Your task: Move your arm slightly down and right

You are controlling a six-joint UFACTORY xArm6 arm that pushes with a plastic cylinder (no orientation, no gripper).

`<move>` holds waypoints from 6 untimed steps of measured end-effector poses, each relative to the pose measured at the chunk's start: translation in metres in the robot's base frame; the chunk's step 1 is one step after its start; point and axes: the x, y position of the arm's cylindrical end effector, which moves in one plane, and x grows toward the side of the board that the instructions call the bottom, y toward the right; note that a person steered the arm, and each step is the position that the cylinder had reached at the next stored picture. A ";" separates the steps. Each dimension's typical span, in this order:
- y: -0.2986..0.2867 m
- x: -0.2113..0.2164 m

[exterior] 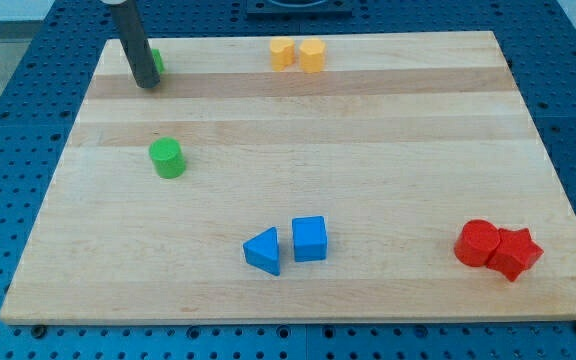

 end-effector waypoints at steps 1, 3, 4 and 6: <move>0.002 0.003; 0.076 0.069; 0.113 0.105; 0.102 0.182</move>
